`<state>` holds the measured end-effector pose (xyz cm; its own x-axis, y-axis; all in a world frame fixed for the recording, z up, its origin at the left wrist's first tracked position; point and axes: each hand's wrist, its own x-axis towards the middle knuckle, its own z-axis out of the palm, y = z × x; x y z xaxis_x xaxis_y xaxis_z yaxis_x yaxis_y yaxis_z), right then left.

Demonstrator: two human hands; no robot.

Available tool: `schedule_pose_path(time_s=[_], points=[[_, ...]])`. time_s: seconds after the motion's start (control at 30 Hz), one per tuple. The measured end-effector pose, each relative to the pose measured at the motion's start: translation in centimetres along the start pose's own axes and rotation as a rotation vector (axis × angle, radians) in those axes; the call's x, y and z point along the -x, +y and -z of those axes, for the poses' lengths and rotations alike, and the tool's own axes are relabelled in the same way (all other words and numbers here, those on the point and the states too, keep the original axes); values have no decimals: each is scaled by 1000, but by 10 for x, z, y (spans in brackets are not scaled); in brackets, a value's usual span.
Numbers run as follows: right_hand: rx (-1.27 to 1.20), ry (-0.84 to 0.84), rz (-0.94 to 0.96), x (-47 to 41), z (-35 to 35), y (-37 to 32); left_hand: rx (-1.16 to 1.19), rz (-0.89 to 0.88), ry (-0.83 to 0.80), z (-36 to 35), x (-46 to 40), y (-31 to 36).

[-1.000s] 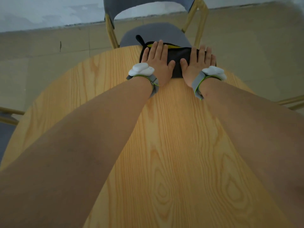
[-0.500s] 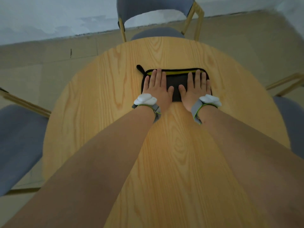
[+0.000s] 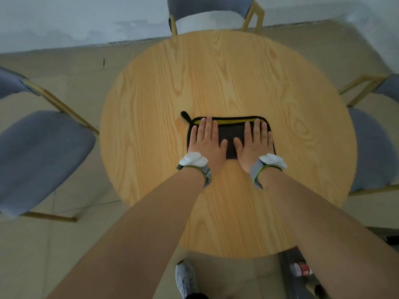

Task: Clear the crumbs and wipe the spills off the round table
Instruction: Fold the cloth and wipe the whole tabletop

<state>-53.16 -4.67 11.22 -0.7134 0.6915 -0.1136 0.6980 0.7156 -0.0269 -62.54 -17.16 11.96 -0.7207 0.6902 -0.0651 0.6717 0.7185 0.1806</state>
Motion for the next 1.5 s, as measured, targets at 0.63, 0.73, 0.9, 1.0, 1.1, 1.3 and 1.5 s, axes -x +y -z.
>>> schedule_pose_path(time_s=[0.63,0.73,0.9,1.0,1.1,1.3,1.5], points=[[-40,-50,85,260,-19,28,6,90,-21,-23,273,30],[-21,-76,89,268,-18,24,-1,76,-24,-19,281,26],[1,-91,113,257,-19,20,-2,65,-21,-22,268,16],[-5,-108,136,238,-14,10,18,102,-19,-22,249,7],[-29,-108,131,210,-12,-4,12,110,-20,-23,218,-7],[-15,-98,135,141,-8,-31,6,113,31,-20,150,-33],[-6,-78,111,29,-1,-67,34,92,23,-5,36,-64]])
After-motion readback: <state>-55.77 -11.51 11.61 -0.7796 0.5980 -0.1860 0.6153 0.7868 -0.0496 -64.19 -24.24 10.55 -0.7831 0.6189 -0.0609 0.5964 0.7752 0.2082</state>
